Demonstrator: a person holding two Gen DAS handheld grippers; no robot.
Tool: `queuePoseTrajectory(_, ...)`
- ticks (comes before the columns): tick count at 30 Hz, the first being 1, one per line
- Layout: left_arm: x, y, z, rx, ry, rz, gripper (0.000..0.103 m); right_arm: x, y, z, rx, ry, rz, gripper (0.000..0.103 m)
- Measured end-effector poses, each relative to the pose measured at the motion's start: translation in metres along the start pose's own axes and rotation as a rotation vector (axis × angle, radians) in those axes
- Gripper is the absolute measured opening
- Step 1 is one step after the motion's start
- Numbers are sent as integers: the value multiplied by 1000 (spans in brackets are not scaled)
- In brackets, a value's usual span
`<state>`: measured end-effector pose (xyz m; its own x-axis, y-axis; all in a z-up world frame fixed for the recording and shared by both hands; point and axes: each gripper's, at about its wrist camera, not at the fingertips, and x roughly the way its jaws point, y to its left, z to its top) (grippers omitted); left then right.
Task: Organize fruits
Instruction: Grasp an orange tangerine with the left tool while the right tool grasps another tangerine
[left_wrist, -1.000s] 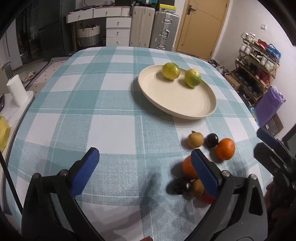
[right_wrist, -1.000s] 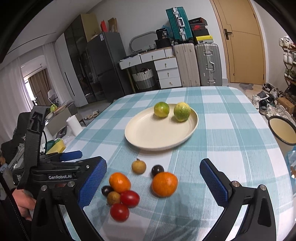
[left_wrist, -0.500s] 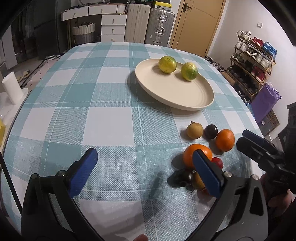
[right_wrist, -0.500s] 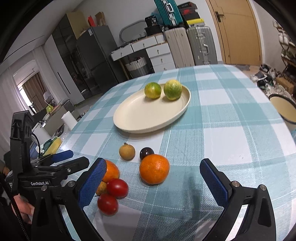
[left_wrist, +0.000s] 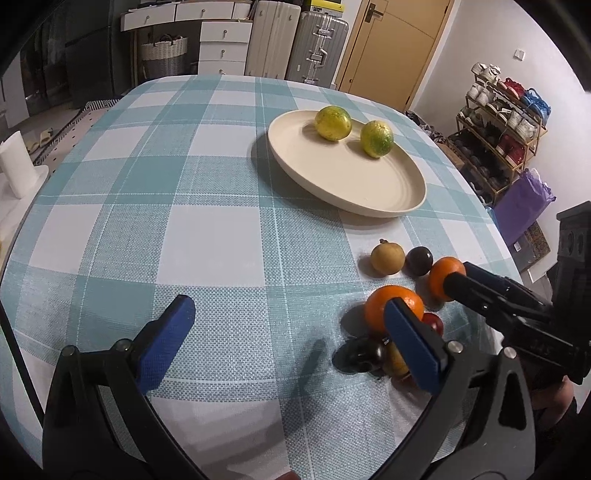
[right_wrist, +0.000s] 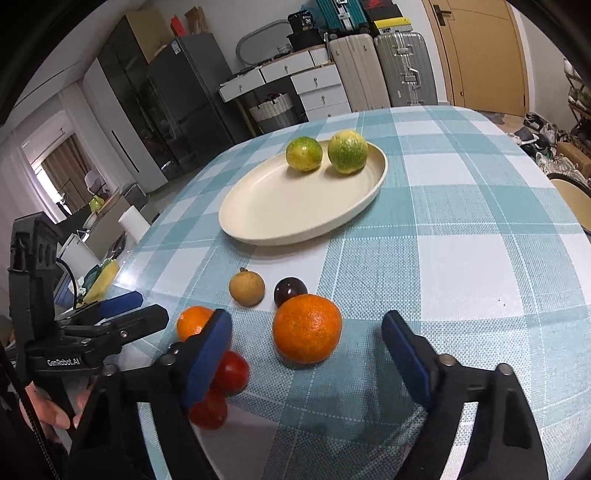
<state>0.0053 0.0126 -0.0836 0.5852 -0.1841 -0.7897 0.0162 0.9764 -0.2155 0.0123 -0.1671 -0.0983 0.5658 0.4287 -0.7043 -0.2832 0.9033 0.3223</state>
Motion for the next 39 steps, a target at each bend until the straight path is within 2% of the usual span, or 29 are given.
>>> queuePoseTrajectory(2, 1, -1, 1, -3, 4, -9, 102, 1, -1, 0, 5, 5, 3, 73)
queuePoseTrajectory(4, 0, -1, 1, -6, 3, -30, 102, 3, -1, -1, 13, 18, 13, 56)
queuePoseTrajectory(7, -2, -3, 2, -5, -1, -52, 102, 6, -4, -1, 31, 35, 19, 41)
queuePoseTrajectory(11, -4, -9, 4, 4, 3, -89, 102, 5, -12, -2, 83, 38, 85, 40)
queuePoseTrajectory(22, 12, -19, 9, -18, 85, -167, 102, -18, -19, -1, 81, -32, 102, 40)
queuePoseTrajectory(29, 23, -30, 12, 14, 115, -200, 101, -25, -21, -1, 71, -48, 101, 40)
queuePoseTrajectory(32, 26, -35, 15, 29, 118, -216, 95, -27, -20, -2, 60, -52, 108, 40)
queuePoseTrajectory(39, 31, -40, 17, 43, 140, -258, 70, -28, -19, -1, 48, -52, 114, 40)
